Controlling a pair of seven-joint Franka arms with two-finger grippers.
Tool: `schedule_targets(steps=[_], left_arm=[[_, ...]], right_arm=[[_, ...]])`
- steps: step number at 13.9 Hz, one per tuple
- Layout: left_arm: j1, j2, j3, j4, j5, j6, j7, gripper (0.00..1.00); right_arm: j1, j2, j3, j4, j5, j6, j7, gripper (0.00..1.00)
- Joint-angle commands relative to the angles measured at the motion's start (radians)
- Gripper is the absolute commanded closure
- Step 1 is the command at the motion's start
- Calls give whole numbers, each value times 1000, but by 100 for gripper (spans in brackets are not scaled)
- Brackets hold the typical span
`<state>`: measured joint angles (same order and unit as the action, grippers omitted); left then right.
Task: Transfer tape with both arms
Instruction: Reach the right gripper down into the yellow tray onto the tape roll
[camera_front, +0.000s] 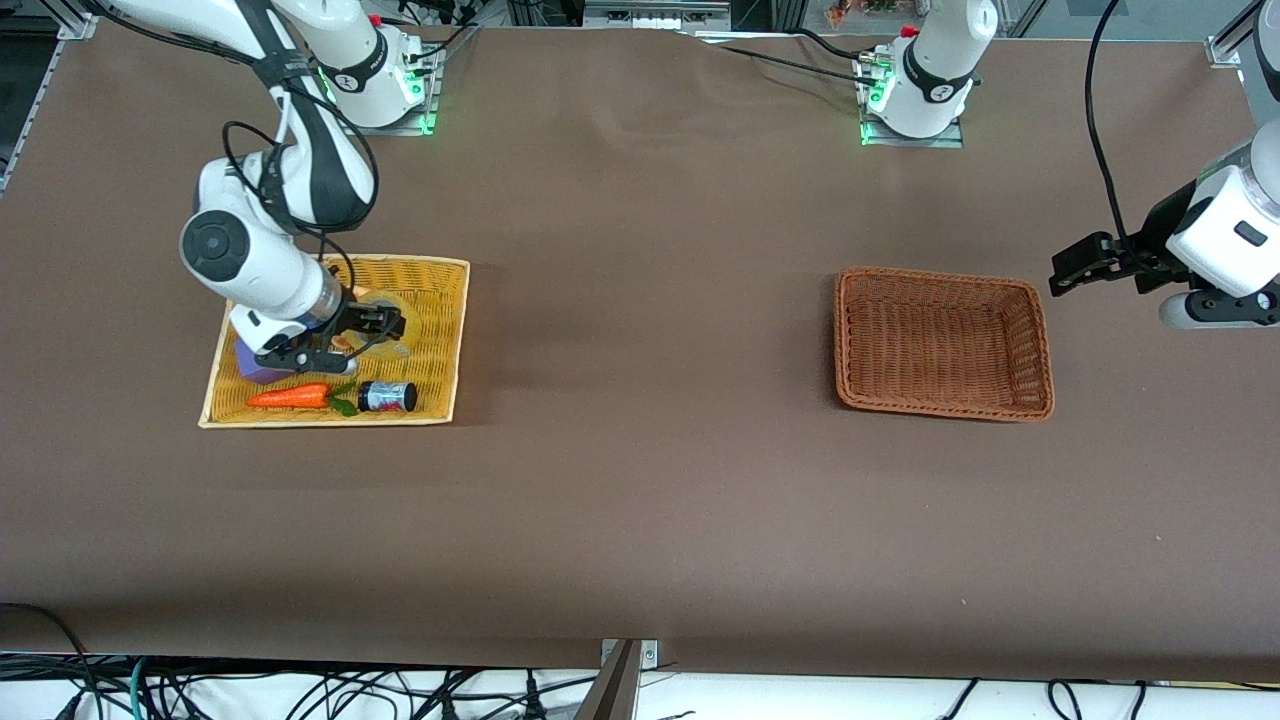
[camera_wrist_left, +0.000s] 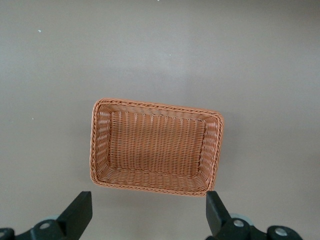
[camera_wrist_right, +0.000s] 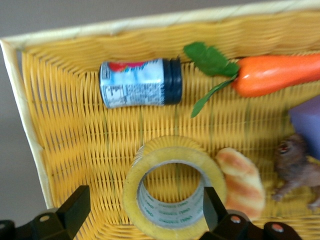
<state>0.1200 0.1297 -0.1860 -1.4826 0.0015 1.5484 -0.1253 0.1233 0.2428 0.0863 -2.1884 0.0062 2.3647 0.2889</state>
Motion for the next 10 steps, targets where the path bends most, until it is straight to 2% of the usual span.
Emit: schedule_targets(steps=[1, 10], left_arm=[[6, 13, -3, 33, -3, -10, 19, 0], [9, 10, 0, 33, -3, -13, 19, 0]], right_arm=[[-8, -43, 24, -108, 8, 111, 36, 0], [-1, 24, 24, -195, 8, 321, 58, 0]])
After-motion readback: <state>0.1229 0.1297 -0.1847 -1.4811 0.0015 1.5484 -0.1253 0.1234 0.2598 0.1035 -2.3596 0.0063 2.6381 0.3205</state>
